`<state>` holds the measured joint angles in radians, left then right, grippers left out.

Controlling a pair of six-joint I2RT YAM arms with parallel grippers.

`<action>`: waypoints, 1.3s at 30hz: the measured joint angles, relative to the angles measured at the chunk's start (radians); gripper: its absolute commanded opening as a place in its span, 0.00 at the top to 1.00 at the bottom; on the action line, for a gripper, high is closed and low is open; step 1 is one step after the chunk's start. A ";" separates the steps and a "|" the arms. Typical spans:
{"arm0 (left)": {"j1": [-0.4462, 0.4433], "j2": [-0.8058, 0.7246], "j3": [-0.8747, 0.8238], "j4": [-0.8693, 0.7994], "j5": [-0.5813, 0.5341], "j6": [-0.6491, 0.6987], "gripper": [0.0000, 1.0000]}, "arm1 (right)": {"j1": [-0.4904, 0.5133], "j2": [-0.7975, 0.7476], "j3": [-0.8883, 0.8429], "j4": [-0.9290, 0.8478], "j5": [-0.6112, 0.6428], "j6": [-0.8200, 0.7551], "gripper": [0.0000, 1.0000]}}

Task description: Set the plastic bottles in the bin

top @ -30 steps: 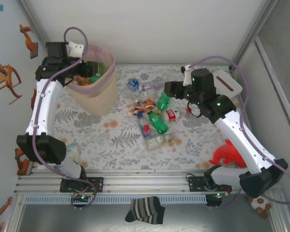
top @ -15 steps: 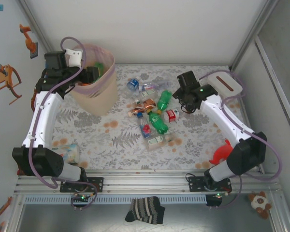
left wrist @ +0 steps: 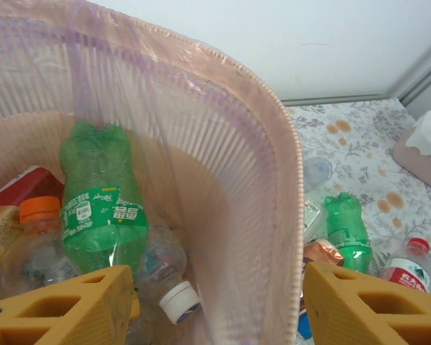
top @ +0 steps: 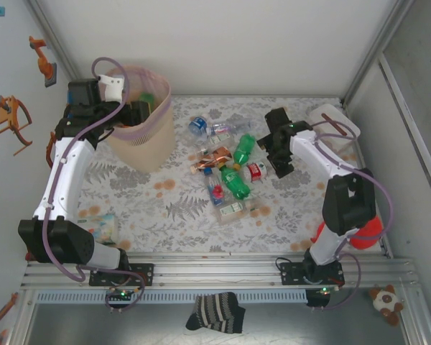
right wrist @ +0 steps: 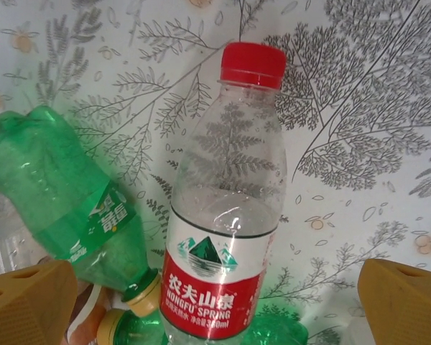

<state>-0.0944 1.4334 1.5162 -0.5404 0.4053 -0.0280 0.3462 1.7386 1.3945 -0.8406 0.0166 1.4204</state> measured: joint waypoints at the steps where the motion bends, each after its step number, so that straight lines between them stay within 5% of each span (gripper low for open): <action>1: -0.003 0.000 0.000 0.002 0.001 -0.002 0.37 | -0.002 0.014 0.000 0.006 -0.007 0.006 0.02; 15: -0.004 -0.007 -0.022 0.004 0.011 -0.003 0.37 | -0.035 0.201 -0.016 0.096 -0.088 0.063 0.19; 30: -0.004 -0.027 -0.034 0.006 0.018 -0.006 0.37 | -0.048 0.180 -0.047 0.123 -0.082 0.073 0.48; 39: -0.004 -0.027 -0.034 0.024 0.062 -0.032 0.35 | -0.048 0.043 -0.052 0.094 0.003 0.015 0.50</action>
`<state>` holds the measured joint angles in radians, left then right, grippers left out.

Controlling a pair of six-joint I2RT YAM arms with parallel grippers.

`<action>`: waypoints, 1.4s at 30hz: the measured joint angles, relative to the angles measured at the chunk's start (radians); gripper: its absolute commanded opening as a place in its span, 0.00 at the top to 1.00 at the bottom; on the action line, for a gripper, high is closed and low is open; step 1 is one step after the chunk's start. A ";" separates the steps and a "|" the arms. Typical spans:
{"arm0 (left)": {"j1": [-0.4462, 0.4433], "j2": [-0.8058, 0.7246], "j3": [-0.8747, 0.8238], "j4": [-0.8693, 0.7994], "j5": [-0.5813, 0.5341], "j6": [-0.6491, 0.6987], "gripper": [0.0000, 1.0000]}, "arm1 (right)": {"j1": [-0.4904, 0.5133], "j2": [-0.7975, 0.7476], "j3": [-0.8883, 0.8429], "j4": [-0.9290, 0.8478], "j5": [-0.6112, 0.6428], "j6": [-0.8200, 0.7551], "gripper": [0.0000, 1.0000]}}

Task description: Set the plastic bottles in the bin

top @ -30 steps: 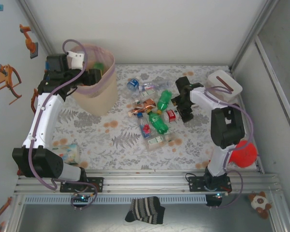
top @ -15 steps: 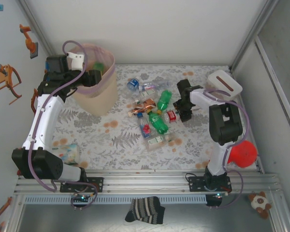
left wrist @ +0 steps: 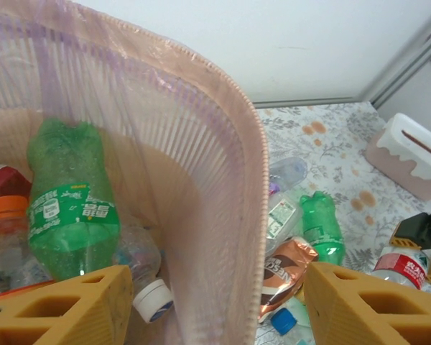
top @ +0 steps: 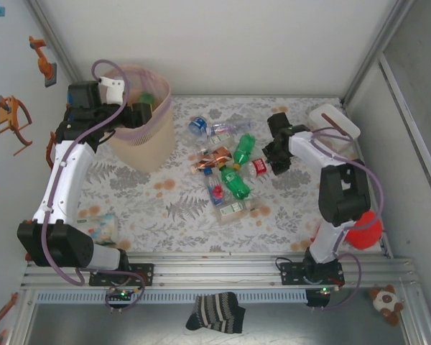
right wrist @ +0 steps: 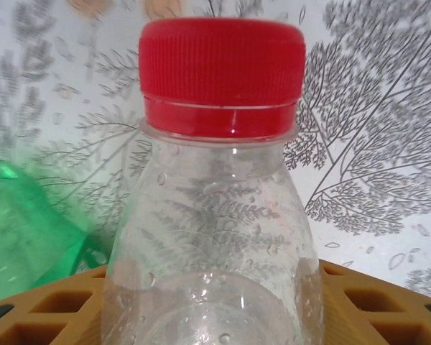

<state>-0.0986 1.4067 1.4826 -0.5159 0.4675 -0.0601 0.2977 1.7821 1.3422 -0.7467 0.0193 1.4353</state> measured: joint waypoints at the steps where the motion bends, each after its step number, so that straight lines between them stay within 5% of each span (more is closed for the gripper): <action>1: -0.001 0.000 0.000 0.007 0.010 -0.006 0.35 | 0.000 -0.027 0.000 -0.006 0.022 -0.023 0.50; 9: -0.050 0.003 0.000 0.089 0.111 -0.055 0.28 | 0.003 -0.219 -0.001 0.062 0.155 -0.332 0.50; 16: -0.147 0.033 -0.002 0.192 0.226 -0.079 0.19 | 0.024 -0.384 -0.037 0.242 0.129 -0.668 0.50; 23: -0.227 0.037 -0.079 0.407 0.359 -0.128 0.11 | 0.025 -0.484 -0.090 0.458 -0.144 -0.904 0.52; 32: -0.312 0.046 -0.093 0.614 0.523 -0.166 0.05 | 0.054 -0.528 -0.115 0.787 -0.569 -0.974 0.56; 42: -0.440 0.105 -0.082 0.719 0.642 -0.194 0.05 | 0.145 -0.538 -0.106 0.949 -0.792 -1.008 0.56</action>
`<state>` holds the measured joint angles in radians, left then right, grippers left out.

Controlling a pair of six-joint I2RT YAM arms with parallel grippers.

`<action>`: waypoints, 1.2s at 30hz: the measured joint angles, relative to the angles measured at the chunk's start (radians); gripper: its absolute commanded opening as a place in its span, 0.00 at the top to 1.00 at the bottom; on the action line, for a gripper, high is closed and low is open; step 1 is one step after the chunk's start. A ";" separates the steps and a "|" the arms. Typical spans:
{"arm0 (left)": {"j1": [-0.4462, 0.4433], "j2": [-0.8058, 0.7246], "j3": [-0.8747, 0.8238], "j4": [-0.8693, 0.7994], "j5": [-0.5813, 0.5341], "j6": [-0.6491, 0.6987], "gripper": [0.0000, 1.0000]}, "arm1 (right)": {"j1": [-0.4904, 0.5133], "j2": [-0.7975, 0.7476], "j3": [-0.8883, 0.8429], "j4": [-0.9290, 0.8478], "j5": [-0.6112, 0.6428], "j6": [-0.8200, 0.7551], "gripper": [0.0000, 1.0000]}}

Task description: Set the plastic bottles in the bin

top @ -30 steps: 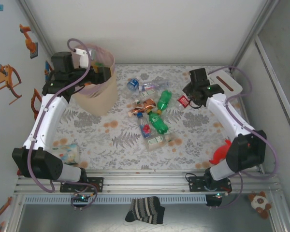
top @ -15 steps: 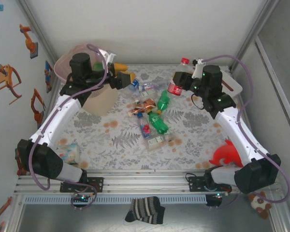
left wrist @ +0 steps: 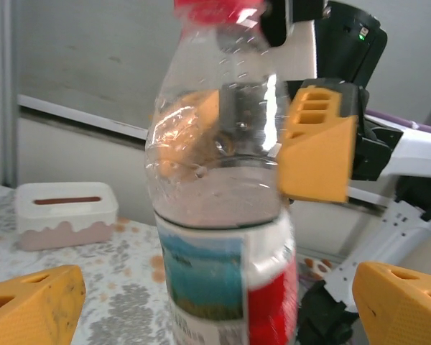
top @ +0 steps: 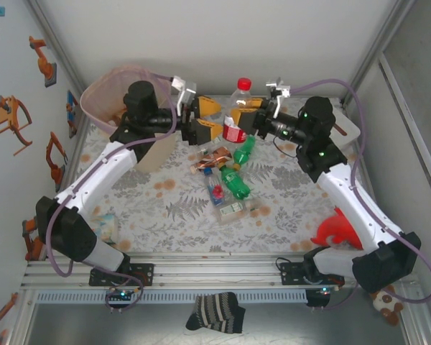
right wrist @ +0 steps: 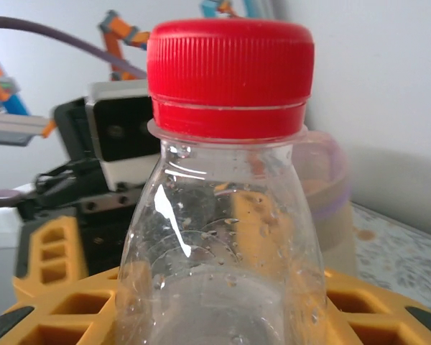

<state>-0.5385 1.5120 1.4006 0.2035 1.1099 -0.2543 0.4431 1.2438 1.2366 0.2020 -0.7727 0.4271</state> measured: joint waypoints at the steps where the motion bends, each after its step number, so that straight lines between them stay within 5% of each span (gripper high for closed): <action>1: -0.012 0.010 0.009 0.004 0.011 -0.003 0.06 | 0.013 0.000 0.005 0.003 -0.009 -0.007 0.56; 24: -0.077 0.059 0.047 0.145 0.187 -0.113 0.45 | 0.089 0.002 0.053 0.044 -0.030 -0.050 0.54; 30: -0.071 0.061 0.047 0.140 0.195 -0.115 0.47 | 0.092 -0.001 0.055 0.019 -0.006 -0.081 0.22; 36: -0.034 0.061 0.047 0.132 0.194 -0.115 0.48 | 0.096 -0.036 0.052 -0.045 0.055 -0.125 0.19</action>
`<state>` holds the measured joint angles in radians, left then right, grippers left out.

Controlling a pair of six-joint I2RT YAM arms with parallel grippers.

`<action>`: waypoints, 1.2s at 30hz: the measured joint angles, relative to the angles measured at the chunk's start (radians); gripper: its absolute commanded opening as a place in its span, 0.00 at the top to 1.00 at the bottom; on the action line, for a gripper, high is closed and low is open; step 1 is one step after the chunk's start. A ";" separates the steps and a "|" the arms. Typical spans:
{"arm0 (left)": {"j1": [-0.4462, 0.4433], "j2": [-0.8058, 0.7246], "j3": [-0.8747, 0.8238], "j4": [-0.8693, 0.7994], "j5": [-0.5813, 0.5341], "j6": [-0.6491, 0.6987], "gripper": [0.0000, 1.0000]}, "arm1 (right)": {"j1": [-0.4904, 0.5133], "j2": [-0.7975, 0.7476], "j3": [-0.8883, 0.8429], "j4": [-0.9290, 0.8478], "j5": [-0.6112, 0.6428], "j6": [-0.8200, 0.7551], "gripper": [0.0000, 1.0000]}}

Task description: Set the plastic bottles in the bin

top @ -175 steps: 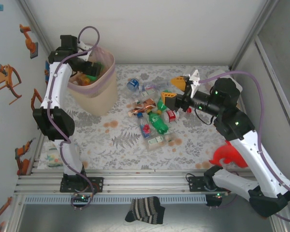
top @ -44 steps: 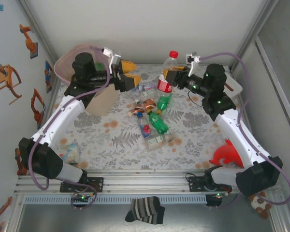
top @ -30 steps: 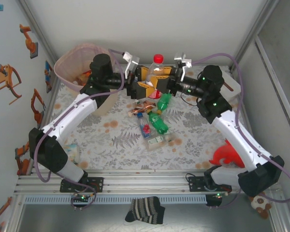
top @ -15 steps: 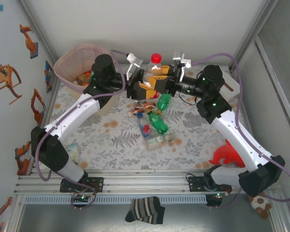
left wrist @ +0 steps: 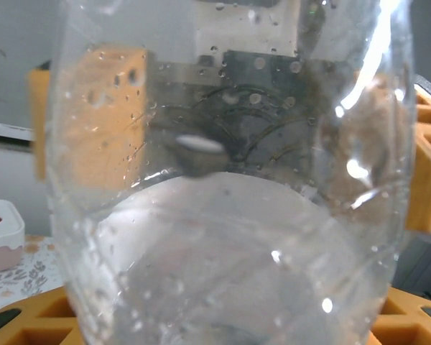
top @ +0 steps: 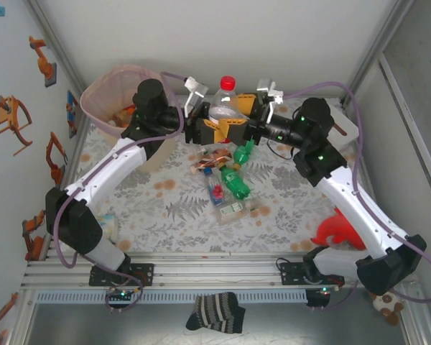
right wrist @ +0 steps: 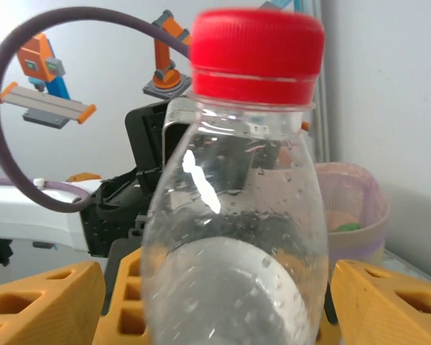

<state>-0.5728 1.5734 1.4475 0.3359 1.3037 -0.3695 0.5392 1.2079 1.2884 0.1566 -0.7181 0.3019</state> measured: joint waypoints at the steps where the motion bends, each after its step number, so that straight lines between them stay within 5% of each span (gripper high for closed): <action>1: 0.008 0.000 0.000 -0.003 0.000 0.000 0.47 | 0.000 -0.011 -0.002 -0.009 0.012 -0.007 0.19; 8: 0.131 -0.051 0.002 -0.177 -0.079 0.098 0.47 | 0.000 -0.106 -0.010 -0.086 0.090 -0.072 0.19; 16: 0.261 -0.172 0.115 -0.586 -0.504 0.353 0.47 | 0.000 -0.113 -0.012 -0.156 0.134 -0.098 0.20; 23: 0.409 -0.179 0.216 -0.835 -0.813 0.418 0.50 | 0.000 -0.113 -0.012 -0.185 0.150 -0.105 0.20; 28: 0.484 -0.151 0.257 -0.939 -0.983 0.332 0.50 | 0.000 -0.113 -0.012 -0.198 0.163 -0.110 0.20; 36: 0.488 -0.141 0.191 -0.962 -1.305 -0.035 0.61 | 0.000 -0.113 -0.018 -0.203 0.182 -0.116 0.20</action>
<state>-0.0853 1.4322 1.6386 -0.6266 -0.0010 -0.4042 0.5392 1.0950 1.2705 -0.0460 -0.5358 0.1860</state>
